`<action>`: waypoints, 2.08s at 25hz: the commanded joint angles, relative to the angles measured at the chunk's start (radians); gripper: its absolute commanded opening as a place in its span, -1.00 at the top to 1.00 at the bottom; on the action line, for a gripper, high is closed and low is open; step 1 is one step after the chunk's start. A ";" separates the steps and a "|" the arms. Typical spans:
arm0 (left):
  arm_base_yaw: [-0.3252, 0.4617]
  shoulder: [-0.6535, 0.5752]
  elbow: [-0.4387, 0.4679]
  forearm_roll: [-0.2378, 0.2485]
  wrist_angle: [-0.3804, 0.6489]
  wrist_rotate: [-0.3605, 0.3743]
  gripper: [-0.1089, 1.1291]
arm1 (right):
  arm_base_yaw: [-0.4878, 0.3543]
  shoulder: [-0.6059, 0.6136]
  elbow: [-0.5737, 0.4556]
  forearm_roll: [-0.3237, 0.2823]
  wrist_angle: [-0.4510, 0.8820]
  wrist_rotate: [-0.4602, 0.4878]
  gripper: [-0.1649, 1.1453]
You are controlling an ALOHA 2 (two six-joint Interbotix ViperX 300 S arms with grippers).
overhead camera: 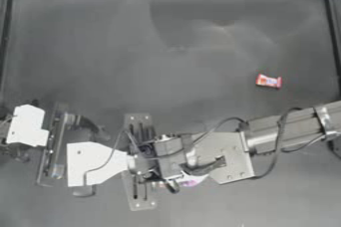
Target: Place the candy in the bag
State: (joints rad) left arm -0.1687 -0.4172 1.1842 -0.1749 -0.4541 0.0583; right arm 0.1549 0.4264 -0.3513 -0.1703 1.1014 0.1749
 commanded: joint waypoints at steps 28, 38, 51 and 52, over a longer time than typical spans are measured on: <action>-0.037 0.169 -0.081 -0.072 -0.206 0.005 -0.78 | -0.017 -0.120 0.078 -0.034 -0.089 0.012 0.24; -0.048 0.189 -0.080 -0.107 -0.247 0.005 -0.76 | -0.021 -0.124 0.087 -0.034 -0.091 0.012 0.25; -0.051 0.190 -0.084 -0.152 -0.261 0.051 -0.75 | -0.023 -0.169 0.150 -0.067 -0.132 0.054 0.25; -0.051 0.190 -0.084 -0.152 -0.267 0.051 -0.74 | -0.023 -0.170 0.152 -0.066 -0.137 0.055 0.25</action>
State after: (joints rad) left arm -0.2178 -0.2163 1.1213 -0.3252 -0.7056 0.1074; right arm 0.1335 0.3160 -0.1887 -0.2332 0.9771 0.2286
